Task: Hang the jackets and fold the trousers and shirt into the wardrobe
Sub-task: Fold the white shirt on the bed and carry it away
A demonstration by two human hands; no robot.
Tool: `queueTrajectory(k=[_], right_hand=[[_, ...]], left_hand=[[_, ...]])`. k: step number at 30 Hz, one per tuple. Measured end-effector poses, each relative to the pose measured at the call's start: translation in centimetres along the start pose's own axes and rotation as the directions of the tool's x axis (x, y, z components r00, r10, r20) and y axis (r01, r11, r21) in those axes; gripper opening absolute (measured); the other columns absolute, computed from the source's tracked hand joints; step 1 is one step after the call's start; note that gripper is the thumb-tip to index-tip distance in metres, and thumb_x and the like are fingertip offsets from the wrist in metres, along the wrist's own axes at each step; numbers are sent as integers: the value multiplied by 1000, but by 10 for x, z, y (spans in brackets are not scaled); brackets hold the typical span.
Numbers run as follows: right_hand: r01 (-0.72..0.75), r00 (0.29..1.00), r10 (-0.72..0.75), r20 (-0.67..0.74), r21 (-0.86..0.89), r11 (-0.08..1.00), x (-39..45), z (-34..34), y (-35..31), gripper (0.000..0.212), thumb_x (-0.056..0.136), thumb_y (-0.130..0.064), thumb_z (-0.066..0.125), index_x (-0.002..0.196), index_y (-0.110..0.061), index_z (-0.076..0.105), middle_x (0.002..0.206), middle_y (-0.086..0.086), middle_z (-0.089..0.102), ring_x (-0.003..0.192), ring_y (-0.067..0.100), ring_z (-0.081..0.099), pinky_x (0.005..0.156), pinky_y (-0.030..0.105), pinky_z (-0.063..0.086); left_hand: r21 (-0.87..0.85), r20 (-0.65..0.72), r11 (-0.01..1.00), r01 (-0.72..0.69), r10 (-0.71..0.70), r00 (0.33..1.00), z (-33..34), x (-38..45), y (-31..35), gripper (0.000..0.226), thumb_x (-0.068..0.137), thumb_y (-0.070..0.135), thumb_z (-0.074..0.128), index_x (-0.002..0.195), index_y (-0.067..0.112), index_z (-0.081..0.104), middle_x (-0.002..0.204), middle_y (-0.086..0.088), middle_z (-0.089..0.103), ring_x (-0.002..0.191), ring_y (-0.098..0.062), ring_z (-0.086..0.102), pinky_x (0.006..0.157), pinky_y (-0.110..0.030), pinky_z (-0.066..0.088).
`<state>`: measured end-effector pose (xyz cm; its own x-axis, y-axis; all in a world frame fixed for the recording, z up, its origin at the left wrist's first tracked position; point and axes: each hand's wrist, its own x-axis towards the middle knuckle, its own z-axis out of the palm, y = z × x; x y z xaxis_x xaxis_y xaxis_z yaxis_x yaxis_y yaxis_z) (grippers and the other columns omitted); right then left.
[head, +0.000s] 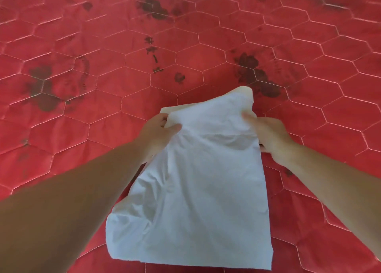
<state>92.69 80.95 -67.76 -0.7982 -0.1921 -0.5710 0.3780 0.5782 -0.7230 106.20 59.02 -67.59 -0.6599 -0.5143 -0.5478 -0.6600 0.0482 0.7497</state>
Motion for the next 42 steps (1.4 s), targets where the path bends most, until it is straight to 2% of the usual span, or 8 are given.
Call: queueTrajectory(k=[3,6,9,16,27,32,36,42], right_hand=[[318,837,-435,-331,-353,880,13,-6,-11,46,84,-51,62,104,-9,63,104,7,64,90,20,58,87,40,50],[671,555,-825,106,-643,369,7,10,-12,44,92,-36,48,129,-13,57,132,11,55,122,29,50,98,46,43],[629,598,-689,411,-772,86,3,36,4,57,98,-45,27,145,-17,42,155,5,34,141,30,30,112,51,24],[507,755,-557,346,-847,162,35,33,21,69,97,-56,16,155,-19,13,161,-1,14,145,22,15,120,47,10],[564,687,-644,336,-806,180,-12,56,26,61,97,-42,29,150,-11,32,160,2,23,147,28,21,115,50,18],[427,780,-589,212,-867,255,-37,32,67,66,97,-47,20,153,-13,24,162,5,18,149,27,14,119,48,11],[642,620,-682,388,-751,156,-90,45,102,63,99,-47,29,152,-12,29,162,6,16,149,27,14,120,49,13],[612,668,-609,427,-781,124,-127,19,154,66,97,-51,32,151,-13,32,161,4,20,149,22,14,119,49,17]], left_hand=[[280,-167,949,-142,194,967,10,2,5,39,89,26,63,126,24,52,104,3,62,92,-17,61,70,-26,46],[665,-121,605,-438,666,736,30,-8,4,49,86,24,61,134,28,51,134,-2,52,121,-27,49,95,-41,37],[785,150,402,-471,615,774,51,-9,-7,55,99,42,38,151,29,30,160,-1,24,149,-28,14,116,-53,11],[869,187,355,-345,409,893,45,25,-33,75,87,70,-3,153,35,-12,163,2,-14,149,-23,-18,119,-51,-10],[831,242,334,-445,503,830,64,-43,-44,67,94,53,7,156,27,3,164,-2,-8,149,-25,-15,114,-48,-21],[819,305,297,-490,499,811,36,-80,-97,65,97,56,13,156,29,8,164,1,-6,150,-20,-12,121,-46,-4],[792,265,337,-509,562,784,29,-104,-120,58,97,51,30,151,28,33,162,-1,21,150,-25,13,119,-52,8],[858,154,368,-358,481,863,5,-123,-159,61,97,60,8,153,37,-2,163,7,-8,149,-14,-14,120,-40,-10]])
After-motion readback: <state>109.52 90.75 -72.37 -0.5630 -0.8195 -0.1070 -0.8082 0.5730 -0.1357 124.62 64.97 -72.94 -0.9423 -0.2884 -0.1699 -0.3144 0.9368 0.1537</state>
